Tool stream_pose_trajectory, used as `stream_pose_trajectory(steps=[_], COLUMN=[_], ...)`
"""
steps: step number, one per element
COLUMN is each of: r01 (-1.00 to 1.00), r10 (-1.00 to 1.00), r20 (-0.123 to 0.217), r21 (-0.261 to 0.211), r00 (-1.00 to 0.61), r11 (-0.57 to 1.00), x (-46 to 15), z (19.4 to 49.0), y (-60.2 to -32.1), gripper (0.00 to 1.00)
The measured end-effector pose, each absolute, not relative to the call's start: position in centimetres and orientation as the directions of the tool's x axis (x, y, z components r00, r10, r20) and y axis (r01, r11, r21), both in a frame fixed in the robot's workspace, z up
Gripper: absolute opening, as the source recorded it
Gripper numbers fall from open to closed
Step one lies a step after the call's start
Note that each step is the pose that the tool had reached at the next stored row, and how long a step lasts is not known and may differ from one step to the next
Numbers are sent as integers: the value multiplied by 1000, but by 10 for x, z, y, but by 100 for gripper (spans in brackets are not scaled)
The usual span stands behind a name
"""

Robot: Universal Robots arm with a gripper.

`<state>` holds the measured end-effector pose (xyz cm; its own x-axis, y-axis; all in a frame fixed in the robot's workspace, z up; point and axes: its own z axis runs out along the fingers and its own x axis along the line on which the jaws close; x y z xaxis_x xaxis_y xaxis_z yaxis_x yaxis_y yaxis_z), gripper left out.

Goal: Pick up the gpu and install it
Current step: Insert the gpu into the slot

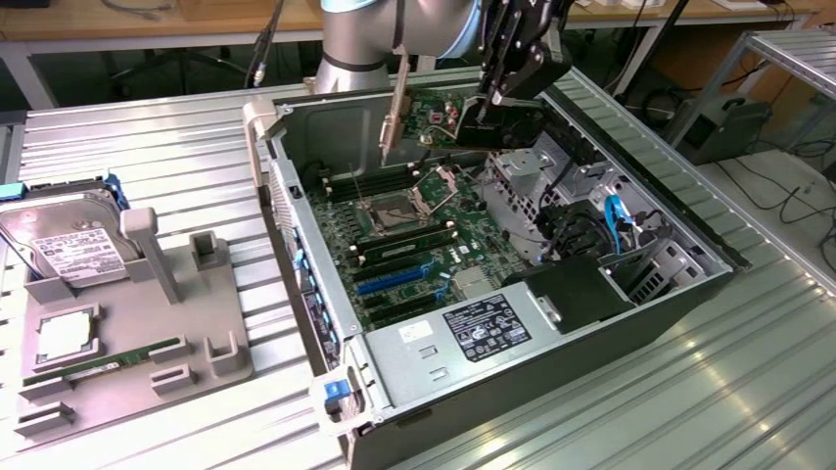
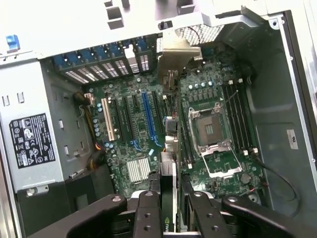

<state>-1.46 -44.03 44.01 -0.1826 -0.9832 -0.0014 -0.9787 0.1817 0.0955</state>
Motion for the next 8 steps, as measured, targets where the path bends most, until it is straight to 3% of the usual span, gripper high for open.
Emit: stream_pose_trajectory(steps=[8], r01=[-986], r10=[-990], r20=[-23], r21=[94], r00=[-138], r11=[135], x=[-16], z=[436], y=[-448], gripper=[26])
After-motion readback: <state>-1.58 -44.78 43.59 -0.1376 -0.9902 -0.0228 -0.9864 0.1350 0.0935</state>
